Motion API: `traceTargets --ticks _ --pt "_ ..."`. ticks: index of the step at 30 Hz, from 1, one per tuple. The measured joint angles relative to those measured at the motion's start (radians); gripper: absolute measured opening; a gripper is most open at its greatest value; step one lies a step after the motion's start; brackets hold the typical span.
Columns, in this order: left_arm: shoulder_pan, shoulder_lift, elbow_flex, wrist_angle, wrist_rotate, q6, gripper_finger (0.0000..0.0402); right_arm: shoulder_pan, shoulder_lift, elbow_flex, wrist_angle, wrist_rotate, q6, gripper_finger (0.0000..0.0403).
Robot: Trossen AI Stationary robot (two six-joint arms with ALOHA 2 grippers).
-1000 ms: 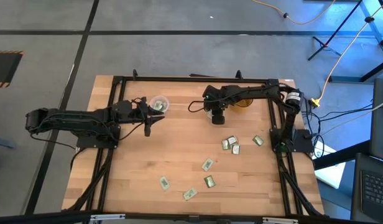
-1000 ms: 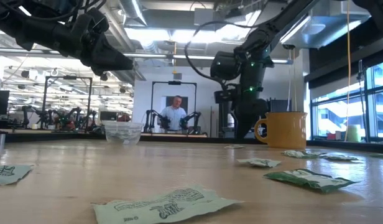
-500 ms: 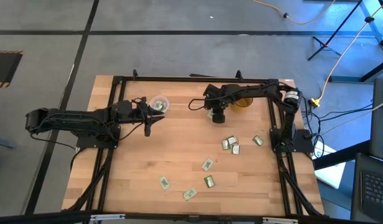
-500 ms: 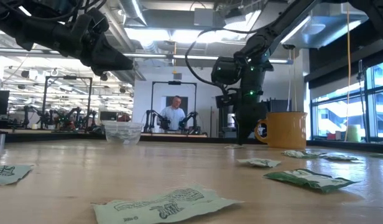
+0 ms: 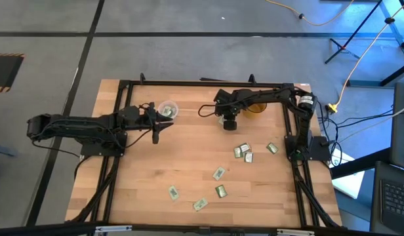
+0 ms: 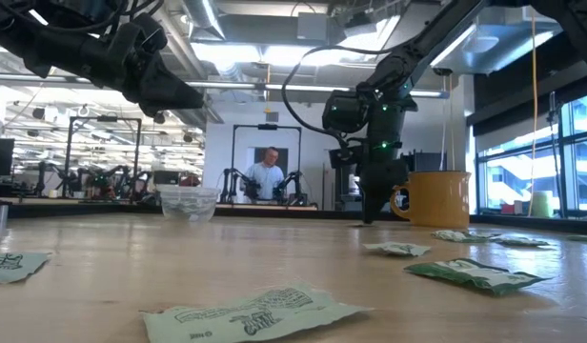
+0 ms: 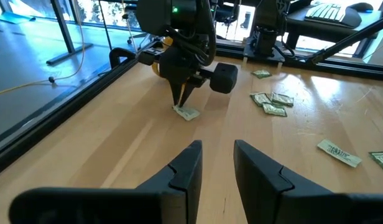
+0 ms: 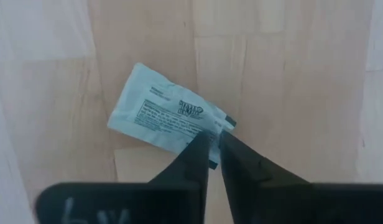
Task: Pick and place Stevia / Truvia into bins
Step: Put the stevia packet into the transparent container
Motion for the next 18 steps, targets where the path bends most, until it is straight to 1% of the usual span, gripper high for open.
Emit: traceTargets --ticks 4,13,18 --pt "0.0 0.0 0.0 -0.001 0.0 0.0 0.0086 0.0 0.001 0.0 0.0 0.001 -0.002 0.0008" --pt "0.0 0.0 0.0 -0.001 0.0 0.0 0.0086 0.001 -0.011 0.0 -0.004 0.003 0.002 0.0003" --pt "0.0 0.0 0.0 -0.001 0.0 0.0 0.0086 0.01 -0.034 0.03 -0.021 0.012 0.009 0.0002"
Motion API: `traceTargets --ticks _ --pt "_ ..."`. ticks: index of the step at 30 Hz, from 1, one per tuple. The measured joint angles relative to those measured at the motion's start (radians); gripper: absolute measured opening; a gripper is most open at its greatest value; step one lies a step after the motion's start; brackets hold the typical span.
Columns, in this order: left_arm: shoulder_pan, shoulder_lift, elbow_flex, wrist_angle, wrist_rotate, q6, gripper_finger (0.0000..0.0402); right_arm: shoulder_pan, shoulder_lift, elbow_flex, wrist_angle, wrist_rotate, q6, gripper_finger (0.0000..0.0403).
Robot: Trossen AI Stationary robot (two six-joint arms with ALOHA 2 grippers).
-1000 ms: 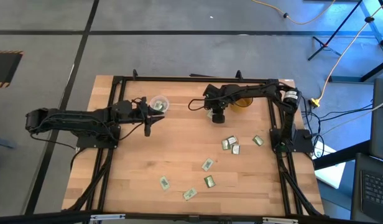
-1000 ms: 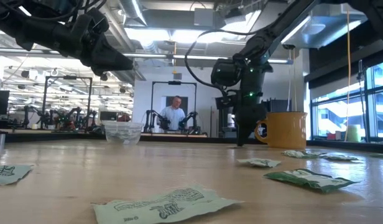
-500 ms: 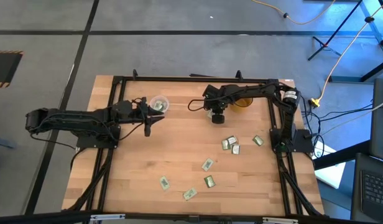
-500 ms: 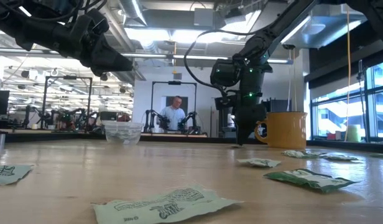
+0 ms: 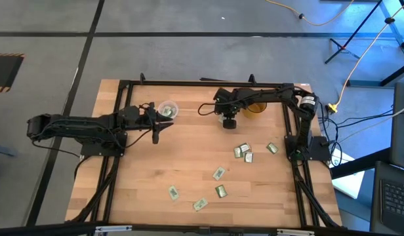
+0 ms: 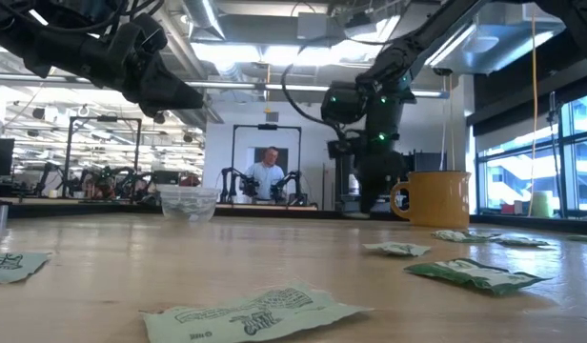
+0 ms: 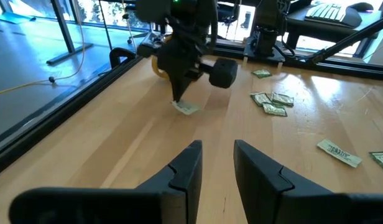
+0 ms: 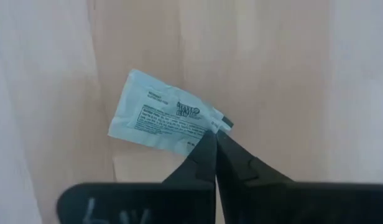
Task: Pick and place Stevia / Truvia into bins
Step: Put the stevia packet into the transparent container
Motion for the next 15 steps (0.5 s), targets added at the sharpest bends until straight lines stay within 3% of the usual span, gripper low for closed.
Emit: traceTargets --ticks 5,15 --pt "0.0 0.0 0.0 -0.002 0.0 0.0 0.0086 0.014 -0.01 0.037 -0.03 0.023 0.011 0.0001" --pt "0.0 0.065 0.0 0.103 0.0 -0.218 0.0099 0.192 -0.016 0.217 -0.085 0.442 -0.072 0.0"
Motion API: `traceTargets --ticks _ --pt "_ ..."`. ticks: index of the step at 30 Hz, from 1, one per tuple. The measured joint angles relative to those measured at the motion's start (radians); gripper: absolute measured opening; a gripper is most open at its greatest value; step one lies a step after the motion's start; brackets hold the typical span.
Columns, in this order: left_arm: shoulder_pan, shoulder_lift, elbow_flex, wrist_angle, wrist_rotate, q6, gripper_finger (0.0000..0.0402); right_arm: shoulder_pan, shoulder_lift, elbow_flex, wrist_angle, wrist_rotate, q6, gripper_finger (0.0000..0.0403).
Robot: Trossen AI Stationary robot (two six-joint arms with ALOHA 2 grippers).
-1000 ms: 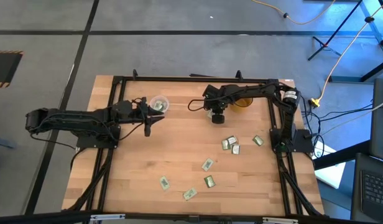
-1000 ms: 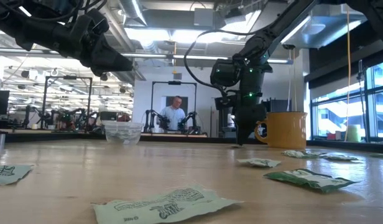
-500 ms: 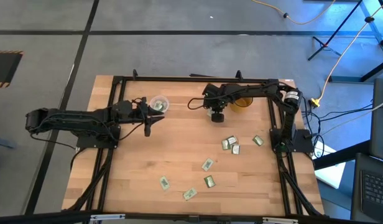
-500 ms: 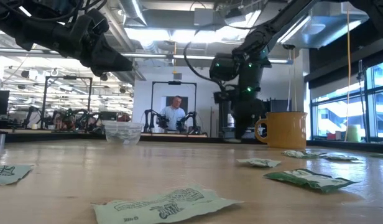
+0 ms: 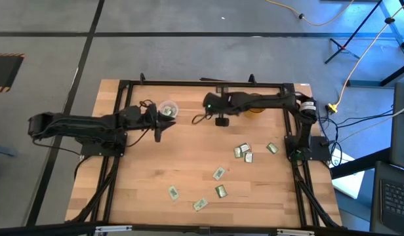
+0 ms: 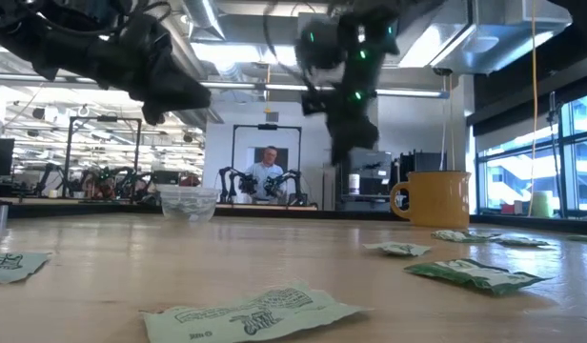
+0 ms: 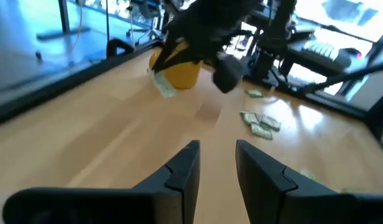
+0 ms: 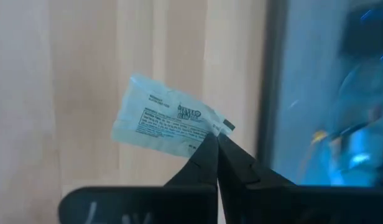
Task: Pick and place Stevia / Truvia into bins
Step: Put the stevia packet into the transparent container
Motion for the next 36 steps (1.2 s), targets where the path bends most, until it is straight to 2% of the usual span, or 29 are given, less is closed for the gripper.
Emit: traceTargets --ticks 11,15,19,24,32,36 --pt "0.0 0.232 0.068 0.141 0.013 -0.236 0.0121 0.245 -0.002 0.078 0.212 0.116 -0.212 0.0" --pt "0.0 0.3 0.124 0.145 0.063 -0.263 0.0123 0.29 -0.002 0.078 0.255 0.127 -0.254 0.0" --pt "-0.001 0.36 0.182 0.146 0.13 -0.282 0.0123 0.307 -0.002 0.078 0.26 0.127 -0.254 0.0" --pt "-0.001 0.421 0.229 0.136 0.166 -0.281 0.0123 0.307 -0.002 0.078 0.261 0.128 -0.253 0.0" --pt "0.0 0.481 0.238 0.132 0.167 -0.247 0.0123 0.309 -0.003 0.078 0.264 0.165 -0.251 0.0" --pt "0.0 0.49 0.238 0.134 0.155 -0.228 0.0107 0.309 -0.003 0.078 0.266 0.165 -0.251 0.0"
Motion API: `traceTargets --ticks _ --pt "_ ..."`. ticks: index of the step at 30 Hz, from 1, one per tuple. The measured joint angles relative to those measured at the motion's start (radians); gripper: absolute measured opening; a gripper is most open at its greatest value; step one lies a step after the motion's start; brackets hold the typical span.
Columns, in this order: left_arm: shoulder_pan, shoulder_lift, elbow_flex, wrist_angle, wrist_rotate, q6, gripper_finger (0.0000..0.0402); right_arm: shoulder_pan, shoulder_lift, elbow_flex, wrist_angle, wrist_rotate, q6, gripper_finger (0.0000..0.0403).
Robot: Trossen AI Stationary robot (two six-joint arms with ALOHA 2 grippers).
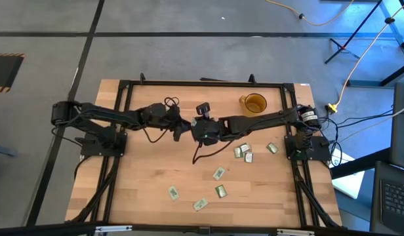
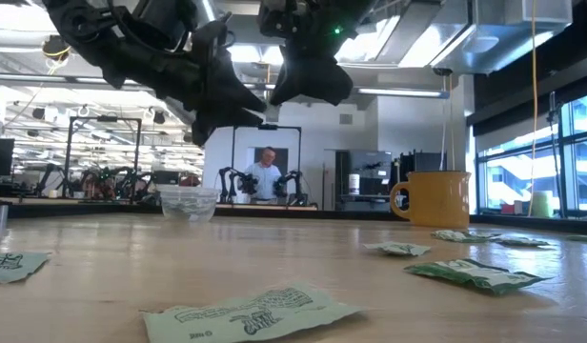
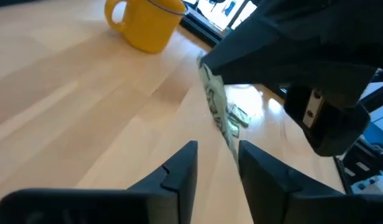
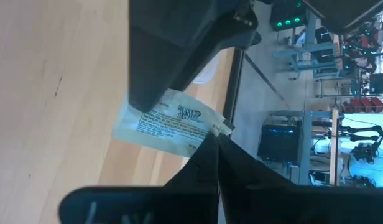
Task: Pick and place Stevia / Truvia into bins
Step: Put the stevia packet into the transparent container
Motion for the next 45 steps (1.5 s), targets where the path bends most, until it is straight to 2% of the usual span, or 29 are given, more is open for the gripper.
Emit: traceTargets --ticks 10,15,19,24,28,34,37,40,45 --pt "0.0 0.0 0.0 0.005 -0.022 0.058 0.0008 0.004 0.0 0.0 0.002 -0.001 0.0 0.0012" --pt "0.0 -0.004 0.0 0.003 -0.023 0.08 0.0005 0.016 -0.001 0.001 -0.001 -0.001 -0.001 0.003" --pt "0.016 -0.012 0.0 -0.002 -0.025 0.08 0.0004 0.023 -0.002 0.001 -0.021 -0.001 0.032 0.0072" --pt "0.06 -0.065 0.0 -0.103 -0.026 0.11 0.0004 0.023 -0.036 0.001 -0.212 -0.017 0.212 0.0142" --pt "0.113 -0.137 0.0 -0.275 -0.055 0.124 0.0004 0.023 -0.089 0.001 -0.361 -0.112 0.446 0.0171" --pt "0.207 -0.178 0.0 -0.561 -0.251 0.147 0.0004 0.027 -0.13 -0.001 -0.572 -0.144 0.7 0.0182" --pt "0.245 -0.171 0.0 -0.63 -0.281 0.189 0.0004 0.031 -0.148 -0.042 -0.599 -0.144 0.754 0.0182" --pt "0.258 -0.171 0.0 -0.632 -0.307 0.263 0.0004 0.041 -0.185 -0.123 -0.573 -0.143 0.785 0.0182" --pt "0.257 -0.171 0.021 -0.68 -0.307 0.314 0.0003 0.061 -0.294 -0.297 -0.449 -0.145 0.84 0.0182"
